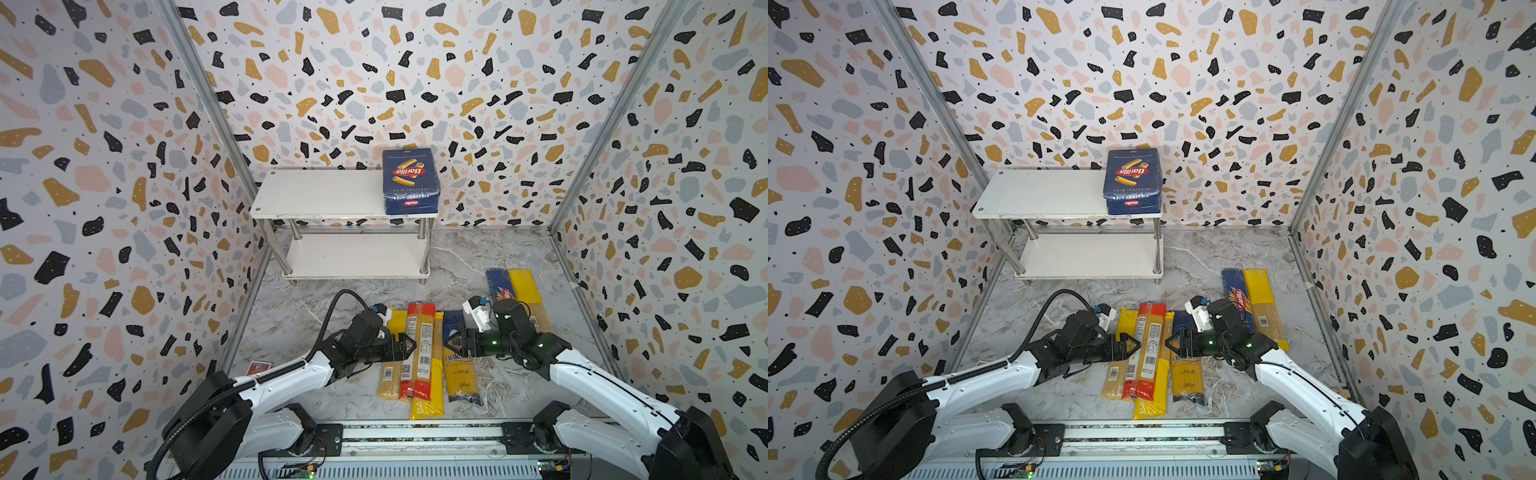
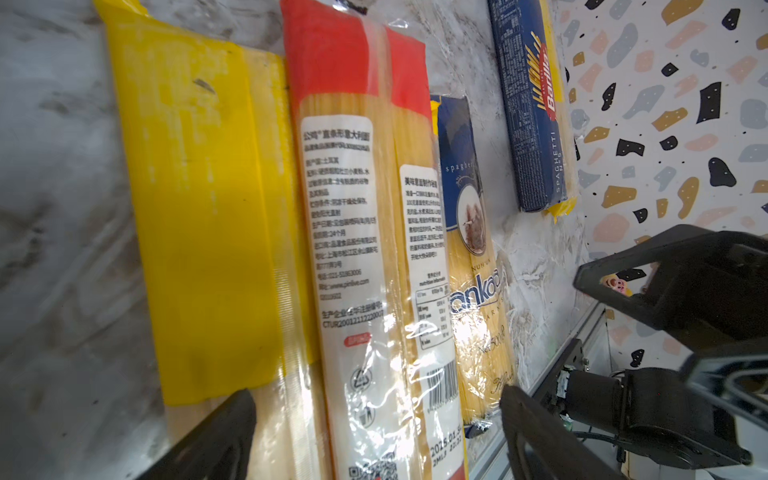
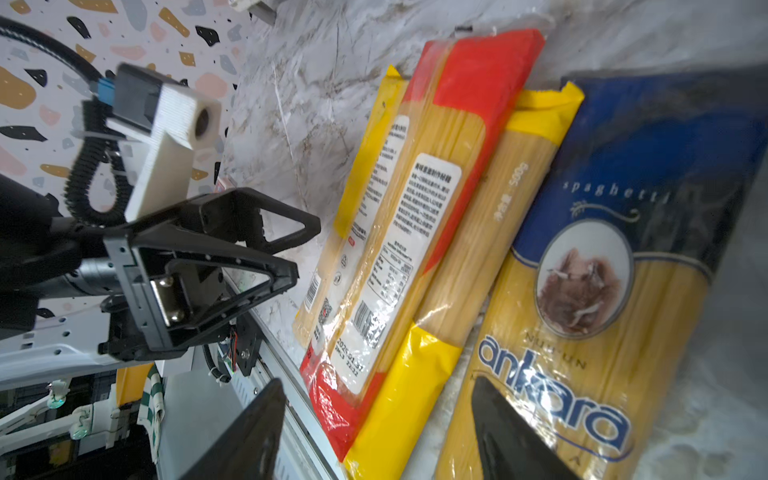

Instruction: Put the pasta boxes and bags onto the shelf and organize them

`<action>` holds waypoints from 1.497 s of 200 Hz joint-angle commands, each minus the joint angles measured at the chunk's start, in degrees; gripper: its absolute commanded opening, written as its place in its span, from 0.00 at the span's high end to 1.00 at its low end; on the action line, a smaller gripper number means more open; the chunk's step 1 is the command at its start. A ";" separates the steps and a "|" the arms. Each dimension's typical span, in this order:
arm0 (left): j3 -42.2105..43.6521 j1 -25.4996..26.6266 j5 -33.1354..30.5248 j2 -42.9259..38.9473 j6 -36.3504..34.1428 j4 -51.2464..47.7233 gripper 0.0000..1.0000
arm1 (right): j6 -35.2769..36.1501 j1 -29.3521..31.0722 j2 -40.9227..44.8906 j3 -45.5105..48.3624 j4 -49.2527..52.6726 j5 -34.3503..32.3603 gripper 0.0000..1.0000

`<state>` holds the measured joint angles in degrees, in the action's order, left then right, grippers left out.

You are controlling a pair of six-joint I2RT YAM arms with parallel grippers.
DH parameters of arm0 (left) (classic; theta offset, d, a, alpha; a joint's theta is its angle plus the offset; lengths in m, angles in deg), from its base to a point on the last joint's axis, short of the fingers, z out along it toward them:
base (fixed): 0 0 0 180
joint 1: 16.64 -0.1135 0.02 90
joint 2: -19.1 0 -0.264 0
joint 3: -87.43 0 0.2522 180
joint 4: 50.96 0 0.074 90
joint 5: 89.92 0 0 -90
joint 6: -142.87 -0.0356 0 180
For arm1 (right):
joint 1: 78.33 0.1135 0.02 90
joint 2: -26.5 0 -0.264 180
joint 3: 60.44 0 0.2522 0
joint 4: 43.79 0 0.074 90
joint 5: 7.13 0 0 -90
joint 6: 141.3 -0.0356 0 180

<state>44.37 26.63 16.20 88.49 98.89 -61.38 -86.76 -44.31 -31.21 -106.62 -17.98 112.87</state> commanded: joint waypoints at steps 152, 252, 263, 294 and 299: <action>-3.43 0.43 -6.53 -0.37 -8.04 -11.36 0.14 | 1.09 -0.16 -2.67 2.76 -3.81 4.55 0.29; 2.52 -3.01 -1.84 5.68 -8.25 -5.08 0.13 | 1.58 -0.18 -3.68 2.37 -4.62 5.61 0.29; 3.35 -3.02 -1.45 5.96 -8.18 -4.23 0.14 | 1.58 -0.18 -3.71 2.30 -4.61 5.60 0.29; 5.63 -3.19 2.34 7.55 -6.41 1.33 0.14 | 1.61 -0.18 -4.61 2.37 -5.17 5.94 0.29; 5.94 -3.19 3.43 8.16 -6.00 2.72 0.15 | 1.62 -0.26 -4.82 2.34 -5.28 5.99 0.29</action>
<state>47.54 23.52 14.84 93.67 91.48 -62.52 -85.88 -44.31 -35.63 -103.80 -22.74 118.25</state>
